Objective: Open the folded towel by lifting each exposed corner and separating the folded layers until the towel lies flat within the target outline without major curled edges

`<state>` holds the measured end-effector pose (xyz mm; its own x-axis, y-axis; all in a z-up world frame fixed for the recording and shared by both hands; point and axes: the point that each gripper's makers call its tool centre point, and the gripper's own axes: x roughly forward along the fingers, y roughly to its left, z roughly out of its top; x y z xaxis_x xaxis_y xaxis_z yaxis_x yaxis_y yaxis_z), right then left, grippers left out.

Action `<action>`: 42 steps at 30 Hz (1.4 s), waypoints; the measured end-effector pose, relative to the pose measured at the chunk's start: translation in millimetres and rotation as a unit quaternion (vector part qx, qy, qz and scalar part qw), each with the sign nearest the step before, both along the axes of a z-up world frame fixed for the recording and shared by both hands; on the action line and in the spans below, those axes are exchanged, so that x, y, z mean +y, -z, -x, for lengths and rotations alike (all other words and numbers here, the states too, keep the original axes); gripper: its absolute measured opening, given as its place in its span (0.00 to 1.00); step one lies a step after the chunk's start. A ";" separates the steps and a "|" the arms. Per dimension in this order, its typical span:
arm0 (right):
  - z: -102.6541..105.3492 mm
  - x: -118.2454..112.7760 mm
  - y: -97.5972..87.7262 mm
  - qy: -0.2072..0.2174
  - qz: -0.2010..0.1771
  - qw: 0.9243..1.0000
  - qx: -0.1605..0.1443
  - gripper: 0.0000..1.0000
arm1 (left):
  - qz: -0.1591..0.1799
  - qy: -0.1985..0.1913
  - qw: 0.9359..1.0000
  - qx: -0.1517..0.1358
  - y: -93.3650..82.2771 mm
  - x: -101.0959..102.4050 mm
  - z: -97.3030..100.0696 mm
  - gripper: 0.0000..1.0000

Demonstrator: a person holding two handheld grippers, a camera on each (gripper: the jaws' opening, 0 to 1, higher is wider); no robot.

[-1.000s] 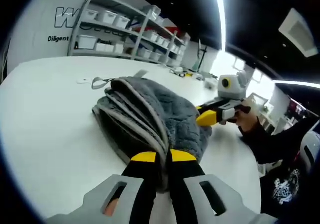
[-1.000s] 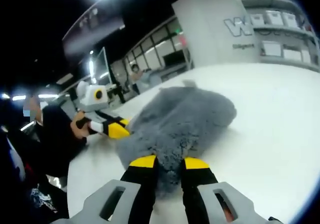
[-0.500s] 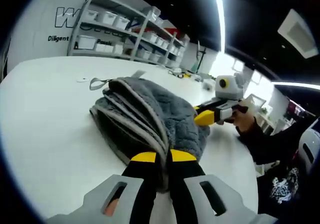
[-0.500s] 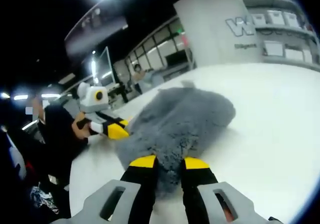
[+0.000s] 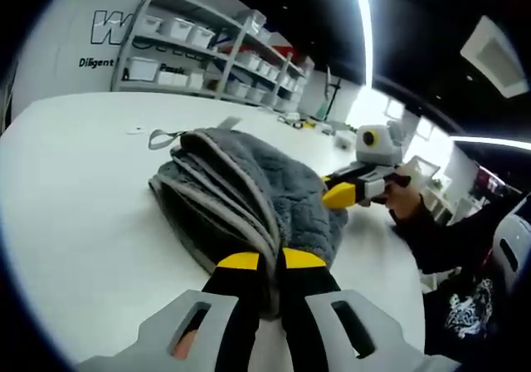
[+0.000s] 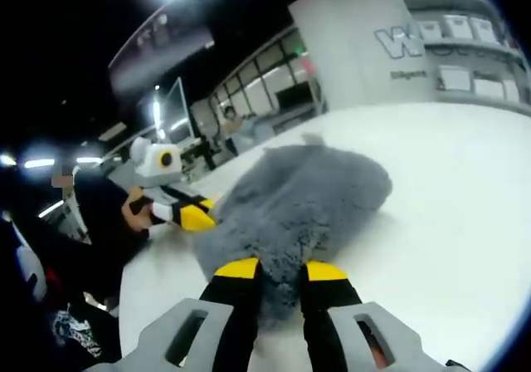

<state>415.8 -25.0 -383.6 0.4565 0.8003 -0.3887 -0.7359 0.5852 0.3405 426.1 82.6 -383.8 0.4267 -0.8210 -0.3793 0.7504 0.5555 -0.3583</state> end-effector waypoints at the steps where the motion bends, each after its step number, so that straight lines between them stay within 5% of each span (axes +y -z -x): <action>1: 1.1 0.3 0.1 -0.001 0.000 1.000 0.001 0.14 | 0.000 0.001 1.000 0.002 -0.1 0.7 0.0 0.05; 18: 9.2 2.3 0.6 -0.007 0.002 1.000 0.005 0.13 | 0.007 0.008 1.000 0.025 -1.3 6.0 2.7 0.05; 42: 8.2 2.5 1.2 -0.009 0.003 1.000 -0.001 0.14 | 0.002 0.008 1.000 0.017 3.0 1.8 9.5 0.06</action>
<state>407.7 -22.5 -384.8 0.4417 0.8064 -0.3932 -0.7473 0.5732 0.3362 416.6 84.4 -386.7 0.4004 -0.8294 -0.3895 0.7470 0.5417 -0.3855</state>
